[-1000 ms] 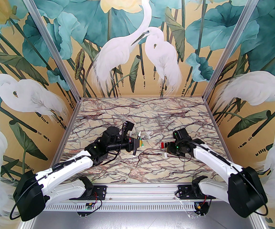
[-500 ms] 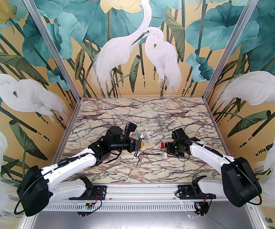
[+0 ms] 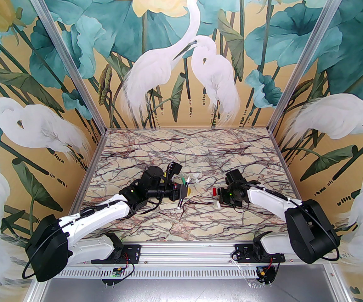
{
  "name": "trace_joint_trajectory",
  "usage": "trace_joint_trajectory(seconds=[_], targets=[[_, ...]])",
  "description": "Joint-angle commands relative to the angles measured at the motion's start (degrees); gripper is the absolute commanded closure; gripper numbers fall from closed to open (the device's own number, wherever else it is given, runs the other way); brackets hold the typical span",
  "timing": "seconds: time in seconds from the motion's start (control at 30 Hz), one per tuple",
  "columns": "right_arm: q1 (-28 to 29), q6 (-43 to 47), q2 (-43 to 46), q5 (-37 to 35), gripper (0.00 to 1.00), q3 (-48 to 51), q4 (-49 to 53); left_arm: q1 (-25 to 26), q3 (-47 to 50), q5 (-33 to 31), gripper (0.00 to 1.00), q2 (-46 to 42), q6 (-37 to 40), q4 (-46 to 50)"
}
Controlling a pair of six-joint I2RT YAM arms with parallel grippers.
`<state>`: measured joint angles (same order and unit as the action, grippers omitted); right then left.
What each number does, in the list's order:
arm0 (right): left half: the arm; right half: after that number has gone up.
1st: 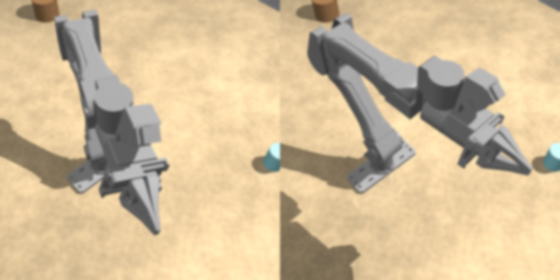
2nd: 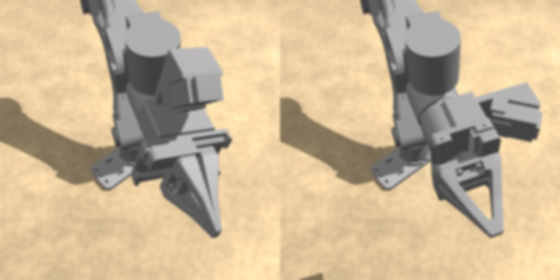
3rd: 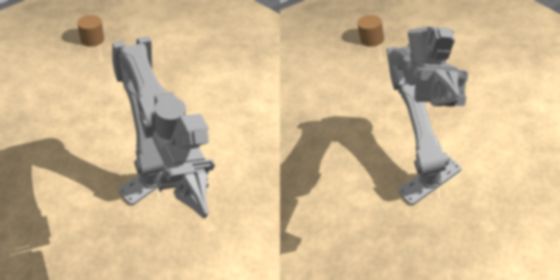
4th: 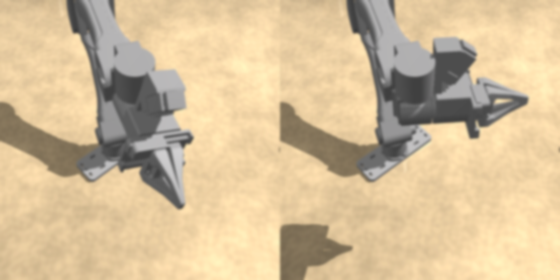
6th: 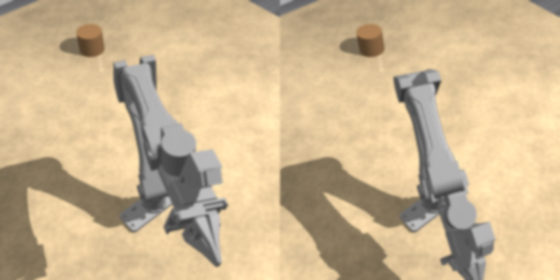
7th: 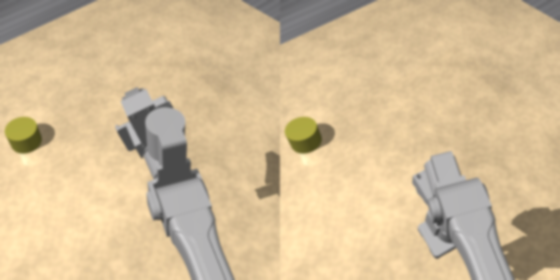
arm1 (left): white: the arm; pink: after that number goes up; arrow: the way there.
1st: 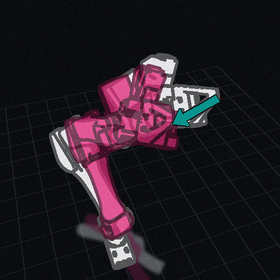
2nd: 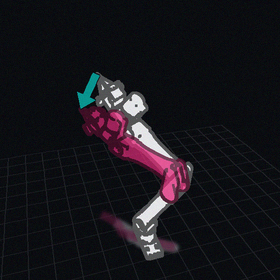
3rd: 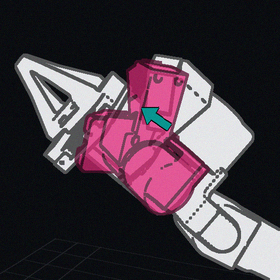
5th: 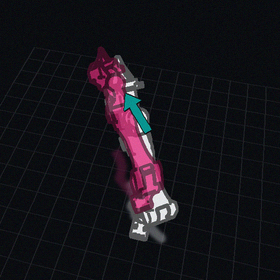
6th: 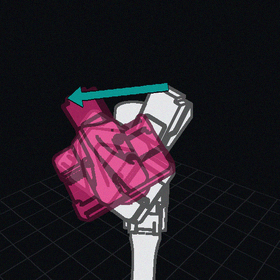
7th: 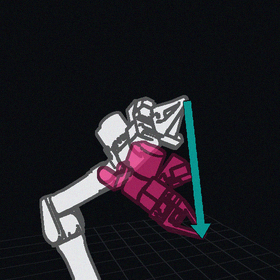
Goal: Open the pen caps
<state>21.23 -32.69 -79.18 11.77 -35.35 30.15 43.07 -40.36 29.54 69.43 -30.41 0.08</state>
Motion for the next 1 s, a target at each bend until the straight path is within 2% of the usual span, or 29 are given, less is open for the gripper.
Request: trace_joint_trajectory(seconds=[0.0, 0.13, 0.6, 0.97], targets=[[-0.24, 1.24, -0.77, -0.96, 0.79, -0.26, 0.24, -0.24, -1.82, 1.75, 0.95, 0.79, -0.30, -1.01], [-0.27, 1.31, -0.43, -0.96, 0.75, -0.46, 0.66, -0.25, -2.17, 1.92, 0.95, 1.47, -0.26, -1.07], [-0.23, 1.13, 2.59, -0.94, 0.71, -1.78, 2.89, -0.13, -2.36, 1.15, 0.95, 2.99, -0.39, -0.43], [-0.24, 1.22, 5.10, -1.20, 0.72, -1.76, 4.36, -0.01, -3.07, 0.35, 0.95, 3.92, -0.46, 0.80]])
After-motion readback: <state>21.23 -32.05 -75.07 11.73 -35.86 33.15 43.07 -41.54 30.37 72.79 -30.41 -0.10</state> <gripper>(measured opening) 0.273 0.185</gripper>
